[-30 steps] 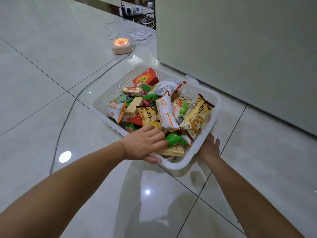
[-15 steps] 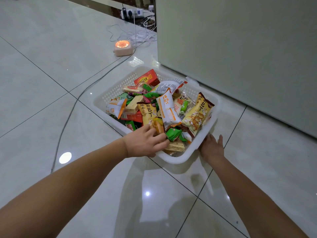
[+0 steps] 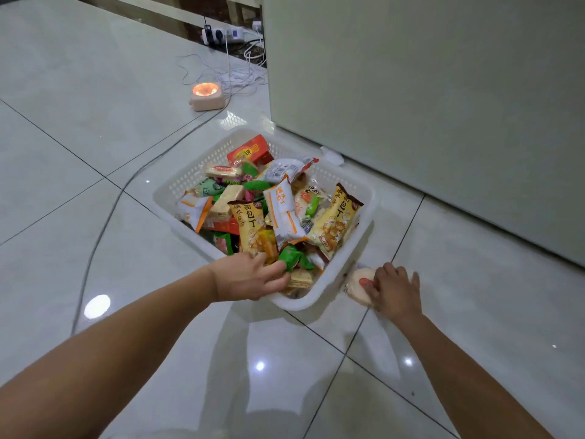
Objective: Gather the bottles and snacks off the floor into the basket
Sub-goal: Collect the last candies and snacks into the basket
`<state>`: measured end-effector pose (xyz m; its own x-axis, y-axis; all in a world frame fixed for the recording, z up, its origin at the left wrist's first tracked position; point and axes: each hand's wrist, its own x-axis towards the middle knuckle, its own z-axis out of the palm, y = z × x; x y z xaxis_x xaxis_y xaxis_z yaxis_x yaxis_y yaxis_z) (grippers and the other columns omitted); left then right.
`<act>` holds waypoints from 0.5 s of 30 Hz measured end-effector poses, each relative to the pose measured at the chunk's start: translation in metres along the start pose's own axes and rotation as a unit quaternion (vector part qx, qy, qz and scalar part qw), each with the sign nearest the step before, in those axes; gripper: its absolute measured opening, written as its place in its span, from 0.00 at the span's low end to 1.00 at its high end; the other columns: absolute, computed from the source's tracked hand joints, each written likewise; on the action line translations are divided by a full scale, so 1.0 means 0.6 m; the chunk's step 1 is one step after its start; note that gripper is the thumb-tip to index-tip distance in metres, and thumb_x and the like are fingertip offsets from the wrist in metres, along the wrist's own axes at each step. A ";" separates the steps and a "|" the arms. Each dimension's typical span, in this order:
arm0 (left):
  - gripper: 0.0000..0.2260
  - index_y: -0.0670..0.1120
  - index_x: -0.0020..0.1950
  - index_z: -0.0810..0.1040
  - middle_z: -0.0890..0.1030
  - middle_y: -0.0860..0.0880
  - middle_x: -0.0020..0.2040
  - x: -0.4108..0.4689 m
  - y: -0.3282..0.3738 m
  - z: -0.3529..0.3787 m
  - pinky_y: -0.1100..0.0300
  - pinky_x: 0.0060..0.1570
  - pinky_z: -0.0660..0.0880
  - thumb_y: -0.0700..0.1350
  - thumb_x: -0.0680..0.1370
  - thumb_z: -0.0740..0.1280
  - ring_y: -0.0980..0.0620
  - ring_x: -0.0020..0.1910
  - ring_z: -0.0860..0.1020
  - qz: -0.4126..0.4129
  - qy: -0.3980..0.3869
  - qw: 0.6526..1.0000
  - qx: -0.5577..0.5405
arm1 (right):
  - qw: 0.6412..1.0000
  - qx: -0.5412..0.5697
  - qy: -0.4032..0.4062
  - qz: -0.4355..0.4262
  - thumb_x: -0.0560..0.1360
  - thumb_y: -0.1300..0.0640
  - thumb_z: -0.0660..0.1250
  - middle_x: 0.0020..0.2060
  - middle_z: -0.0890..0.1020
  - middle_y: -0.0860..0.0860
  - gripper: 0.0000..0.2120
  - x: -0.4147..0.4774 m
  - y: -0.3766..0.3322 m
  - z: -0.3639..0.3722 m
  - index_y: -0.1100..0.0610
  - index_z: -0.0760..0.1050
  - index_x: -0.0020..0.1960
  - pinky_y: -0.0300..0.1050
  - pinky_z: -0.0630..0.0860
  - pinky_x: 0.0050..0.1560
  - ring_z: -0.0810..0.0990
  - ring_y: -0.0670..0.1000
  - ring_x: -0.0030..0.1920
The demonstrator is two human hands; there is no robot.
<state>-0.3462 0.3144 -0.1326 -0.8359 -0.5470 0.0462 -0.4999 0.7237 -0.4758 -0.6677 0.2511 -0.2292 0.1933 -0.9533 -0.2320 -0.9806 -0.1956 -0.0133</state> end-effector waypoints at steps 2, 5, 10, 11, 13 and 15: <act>0.29 0.45 0.60 0.63 0.80 0.45 0.50 0.002 0.005 0.005 0.60 0.23 0.73 0.52 0.65 0.73 0.50 0.32 0.76 -0.012 -0.049 0.999 -0.021 | 0.994 0.100 -0.005 0.049 0.74 0.40 0.63 0.58 0.73 0.53 0.22 -0.004 0.007 0.001 0.55 0.70 0.58 0.51 0.70 0.56 0.70 0.56 0.59; 0.30 0.47 0.69 0.51 0.66 0.40 0.66 0.010 0.000 0.013 0.53 0.36 0.74 0.55 0.75 0.64 0.43 0.48 0.74 -0.035 -0.193 0.976 -0.094 | 0.988 0.112 -0.048 0.092 0.69 0.37 0.67 0.59 0.75 0.54 0.27 -0.009 0.014 -0.003 0.52 0.69 0.61 0.49 0.69 0.56 0.70 0.56 0.61; 0.28 0.45 0.65 0.72 0.76 0.42 0.58 -0.017 -0.043 -0.018 0.57 0.34 0.77 0.64 0.76 0.53 0.46 0.45 0.78 -0.013 -0.117 0.991 -0.070 | 0.952 0.192 -0.157 0.181 0.65 0.34 0.69 0.55 0.79 0.52 0.29 -0.035 0.034 0.003 0.51 0.72 0.57 0.48 0.67 0.60 0.72 0.57 0.61; 0.28 0.45 0.62 0.76 0.79 0.43 0.55 -0.024 -0.050 -0.024 0.59 0.30 0.76 0.63 0.75 0.53 0.47 0.42 0.80 -0.009 -0.077 0.995 -0.059 | 0.934 0.247 -0.171 0.193 0.65 0.37 0.71 0.54 0.80 0.53 0.28 -0.041 0.039 0.005 0.53 0.75 0.57 0.49 0.69 0.62 0.74 0.58 0.60; 0.27 0.46 0.63 0.76 0.80 0.43 0.55 -0.031 -0.060 -0.029 0.60 0.31 0.77 0.62 0.75 0.53 0.48 0.42 0.80 -0.008 -0.047 0.997 -0.055 | 0.894 0.361 -0.137 0.229 0.67 0.43 0.73 0.52 0.82 0.58 0.25 -0.053 0.046 -0.009 0.59 0.78 0.55 0.53 0.75 0.59 0.78 0.60 0.55; 0.27 0.48 0.67 0.73 0.79 0.44 0.59 -0.030 -0.068 -0.031 0.58 0.36 0.78 0.62 0.76 0.53 0.48 0.43 0.79 -0.013 -0.040 0.998 -0.050 | 0.828 0.475 -0.035 0.297 0.70 0.46 0.73 0.51 0.82 0.62 0.23 -0.054 0.049 -0.056 0.64 0.79 0.55 0.52 0.78 0.52 0.80 0.59 0.48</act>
<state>-0.3149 0.3027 -0.0979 -0.8040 -0.5945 -0.0151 -0.5442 0.7457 -0.3845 -0.7019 0.2685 -0.1896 -0.3020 -0.7947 -0.5266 -0.4925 0.6030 -0.6275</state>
